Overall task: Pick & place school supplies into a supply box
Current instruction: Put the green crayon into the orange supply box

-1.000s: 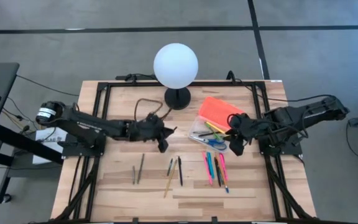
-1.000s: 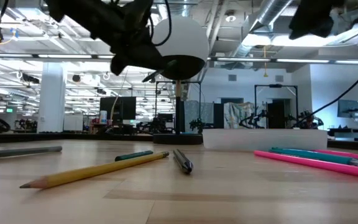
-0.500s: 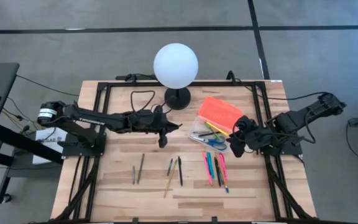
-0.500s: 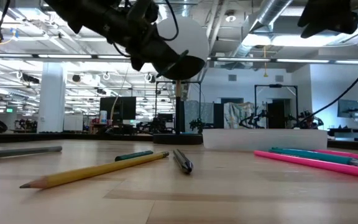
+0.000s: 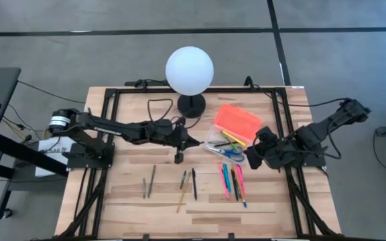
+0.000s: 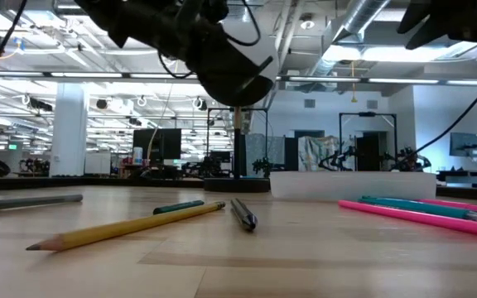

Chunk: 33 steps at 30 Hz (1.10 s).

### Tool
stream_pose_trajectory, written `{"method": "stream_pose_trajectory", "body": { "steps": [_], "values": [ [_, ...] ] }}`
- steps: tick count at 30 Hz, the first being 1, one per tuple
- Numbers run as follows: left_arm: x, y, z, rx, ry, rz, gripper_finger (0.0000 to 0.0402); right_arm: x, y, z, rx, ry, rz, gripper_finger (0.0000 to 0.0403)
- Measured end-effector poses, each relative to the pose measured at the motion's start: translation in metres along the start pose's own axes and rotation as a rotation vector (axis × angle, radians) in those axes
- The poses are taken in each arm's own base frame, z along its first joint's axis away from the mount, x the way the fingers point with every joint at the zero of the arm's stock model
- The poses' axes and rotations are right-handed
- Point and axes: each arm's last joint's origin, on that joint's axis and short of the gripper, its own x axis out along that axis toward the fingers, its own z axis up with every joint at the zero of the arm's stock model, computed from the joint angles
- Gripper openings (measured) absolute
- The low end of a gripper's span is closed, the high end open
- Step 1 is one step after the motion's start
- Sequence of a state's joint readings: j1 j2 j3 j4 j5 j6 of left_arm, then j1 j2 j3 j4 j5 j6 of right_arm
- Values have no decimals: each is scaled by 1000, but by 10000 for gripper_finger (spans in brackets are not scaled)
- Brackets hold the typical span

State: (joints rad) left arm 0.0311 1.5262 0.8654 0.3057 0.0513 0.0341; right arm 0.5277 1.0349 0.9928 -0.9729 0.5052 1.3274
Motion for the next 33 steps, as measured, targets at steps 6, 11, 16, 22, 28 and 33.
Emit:
{"method": "stream_pose_trajectory", "body": {
  "steps": [6, 11, 16, 22, 28, 33],
  "values": [
    [26, 3, 9, 50, 7, -26, 13, 16, 11, -15, 43, 37, -55, 122],
    [55, 8, 16, 98, 57, -70, 13, 30, 21, -37, 81, 101, -102, 122],
    [86, 10, 20, 144, 134, -94, 13, 39, 31, -66, 155, 141, -142, 122],
    [123, 16, 19, 181, 275, -81, 13, 42, 41, -103, 268, 156, -127, 122],
    [148, 24, 16, 241, 386, -28, 13, 44, 47, -135, 333, 170, -96, 122],
    [160, 30, 11, 325, 419, -13, 14, 53, 53, -151, 327, 180, -75, 122]
  ]
}}
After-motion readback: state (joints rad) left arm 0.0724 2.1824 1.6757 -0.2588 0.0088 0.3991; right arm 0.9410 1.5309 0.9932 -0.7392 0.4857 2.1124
